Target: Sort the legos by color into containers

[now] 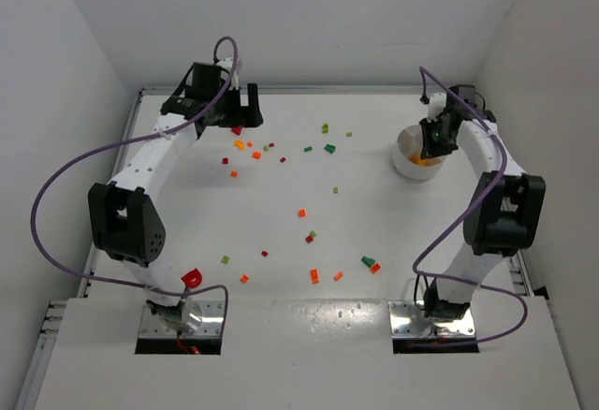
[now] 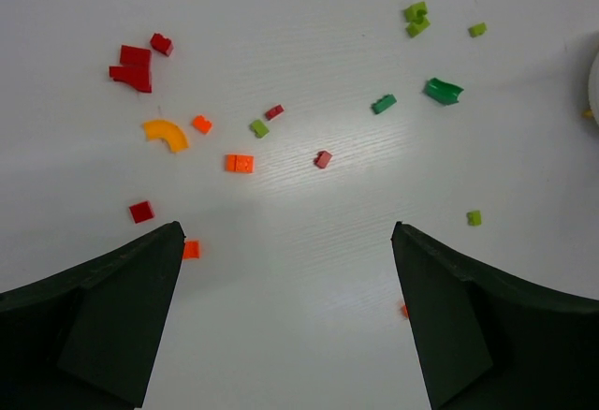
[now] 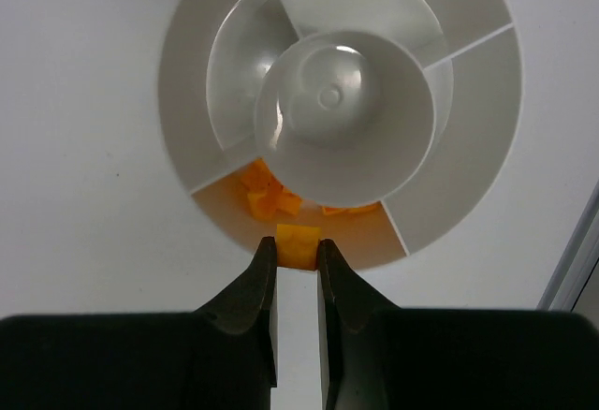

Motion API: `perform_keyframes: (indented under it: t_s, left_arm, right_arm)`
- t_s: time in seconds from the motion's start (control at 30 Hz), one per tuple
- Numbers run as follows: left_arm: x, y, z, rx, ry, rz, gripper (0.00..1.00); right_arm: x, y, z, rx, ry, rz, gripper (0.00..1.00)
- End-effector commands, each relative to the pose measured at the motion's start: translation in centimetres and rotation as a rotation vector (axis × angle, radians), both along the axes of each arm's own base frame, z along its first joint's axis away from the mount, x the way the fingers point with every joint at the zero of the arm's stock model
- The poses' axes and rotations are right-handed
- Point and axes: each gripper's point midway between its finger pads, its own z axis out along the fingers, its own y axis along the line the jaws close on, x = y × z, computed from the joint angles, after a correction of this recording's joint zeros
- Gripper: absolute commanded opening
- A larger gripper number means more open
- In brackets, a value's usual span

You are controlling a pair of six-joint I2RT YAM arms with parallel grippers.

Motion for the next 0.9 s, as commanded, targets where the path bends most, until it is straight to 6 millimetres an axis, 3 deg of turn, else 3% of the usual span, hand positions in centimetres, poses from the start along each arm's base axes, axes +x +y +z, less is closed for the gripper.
perform_keyframes:
  t_s: [0.0, 0.13, 0.27, 0.43, 0.57, 0.7, 0.73, 0.87]
  left_arm:
    - [1.0, 1.3, -0.1, -0.012, 0.009, 0.043, 1.0]
    - [1.4, 1.8, -0.3, -0.01, 0.019, 0.054, 1.0]
    - [1.7, 2.4, -0.9, -0.014, 0.033, 0.064, 1.0]
    - [2.0, 2.9, -1.8, -0.004, 0.049, 0.069, 1.0]
    - [2.6, 3.8, -3.3, 0.029, 0.076, 0.084, 1.0]
    - [4.3, 4.6, -5.4, 0.085, 0.121, 0.121, 0.82]
    - [4.4, 4.8, -6.2, 0.1, 0.148, 0.13, 0.74]
    - [5.9, 5.9, -9.4, 0.164, 0.202, 0.181, 0.67]
  right_arm:
    - [2.0, -0.4, 1.3, 0.01, -0.031, -0.02, 0.04]
    - [2.2, 0.0, 0.8, 0.032, -0.001, -0.01, 0.11]
    - [2.0, 0.1, 0.7, 0.033, 0.005, 0.01, 0.29]
    - [0.8, 0.2, 1.1, 0.029, 0.007, 0.018, 0.39]
    - [0.3, 0.5, 2.7, 0.03, -0.033, 0.033, 0.4]
    - [0.0, 2.5, 6.2, 0.029, -0.172, 0.099, 0.4]
    - [0.5, 2.9, 8.5, 0.017, -0.258, 0.112, 0.4]
    - [0.7, 4.2, 11.8, 0.037, -0.36, 0.18, 0.5]
